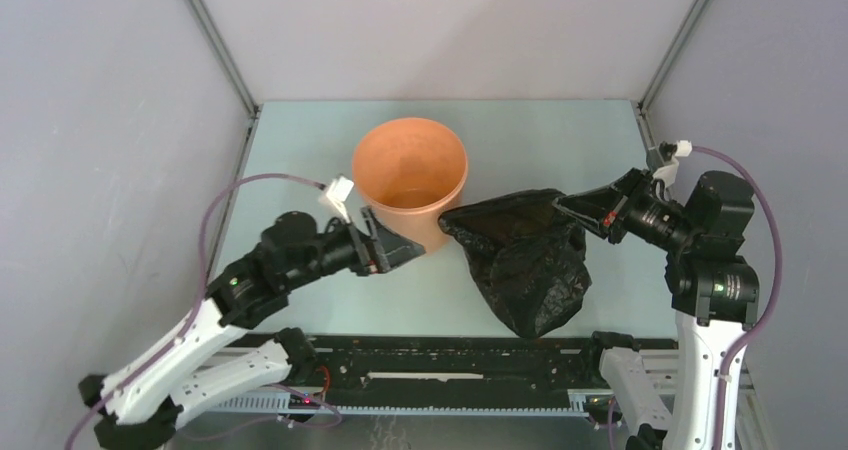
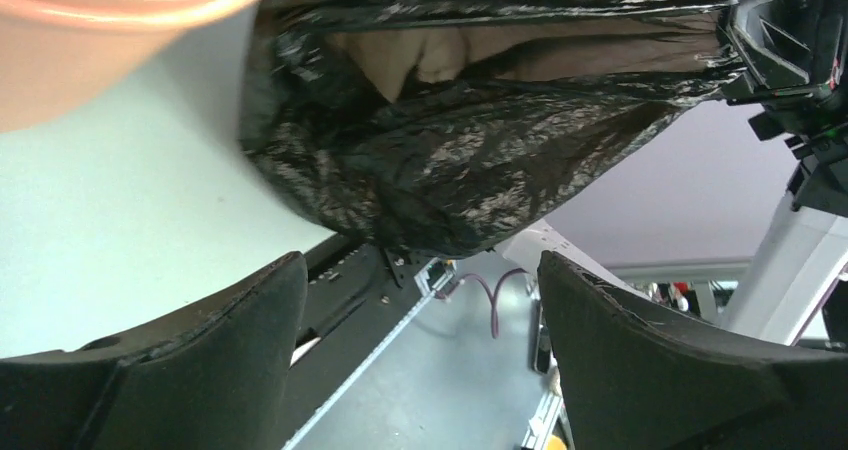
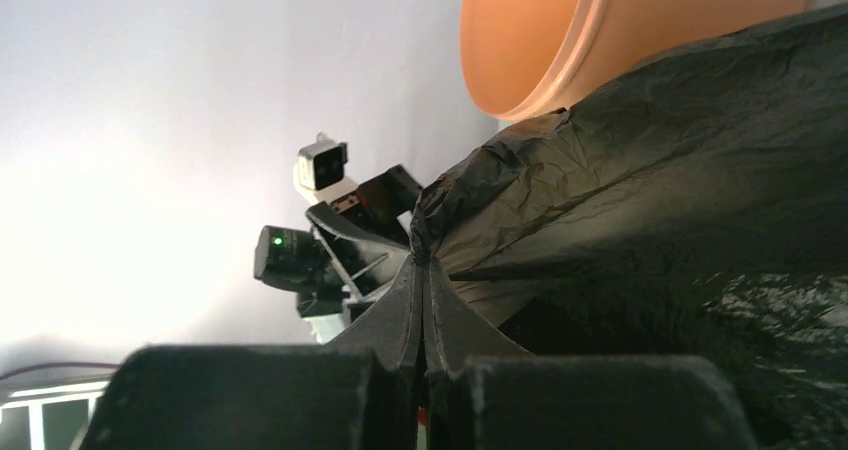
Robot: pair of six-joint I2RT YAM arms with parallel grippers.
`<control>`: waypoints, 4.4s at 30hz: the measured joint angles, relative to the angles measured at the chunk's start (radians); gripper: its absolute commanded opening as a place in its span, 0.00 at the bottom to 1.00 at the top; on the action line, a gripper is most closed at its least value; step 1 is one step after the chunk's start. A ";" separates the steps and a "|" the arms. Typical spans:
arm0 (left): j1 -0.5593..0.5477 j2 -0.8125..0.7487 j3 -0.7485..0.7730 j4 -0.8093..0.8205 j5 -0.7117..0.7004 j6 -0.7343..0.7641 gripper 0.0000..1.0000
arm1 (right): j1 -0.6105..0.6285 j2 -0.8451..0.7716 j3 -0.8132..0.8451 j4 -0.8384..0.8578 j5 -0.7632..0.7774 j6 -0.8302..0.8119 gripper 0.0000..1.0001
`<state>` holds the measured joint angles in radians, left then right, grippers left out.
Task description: Put the trash bags into the trash bin
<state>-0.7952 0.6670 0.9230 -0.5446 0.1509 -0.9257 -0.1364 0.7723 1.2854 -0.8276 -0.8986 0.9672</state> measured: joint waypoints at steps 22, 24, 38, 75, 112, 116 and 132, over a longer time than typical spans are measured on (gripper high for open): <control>-0.311 0.319 -0.134 0.391 -0.412 -0.207 0.53 | -0.002 -0.046 -0.047 0.116 -0.037 0.136 0.00; -0.310 0.332 -0.132 0.403 -0.414 -0.204 0.45 | -0.002 -0.056 -0.047 0.115 -0.035 0.135 0.00; -0.299 0.404 0.004 0.271 -0.454 -0.158 0.39 | -0.002 -0.128 -0.047 0.124 -0.035 0.116 0.00; 0.215 0.417 0.999 -0.058 -0.436 0.417 0.00 | 0.507 0.493 0.422 0.780 0.204 0.379 0.00; 0.570 0.668 0.753 0.085 0.066 0.227 0.00 | 0.489 0.695 0.346 0.462 0.202 -0.012 0.00; 0.661 0.704 0.785 0.085 0.100 0.214 0.00 | 0.481 0.778 0.439 0.437 0.198 -0.035 0.00; 0.691 0.737 0.930 0.016 0.168 0.173 0.62 | 0.444 0.770 0.489 0.503 0.173 -0.016 0.00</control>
<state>-0.1043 1.4044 1.8530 -0.5282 0.3191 -0.7525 0.3080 1.5421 1.7741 -0.3248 -0.7254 0.9512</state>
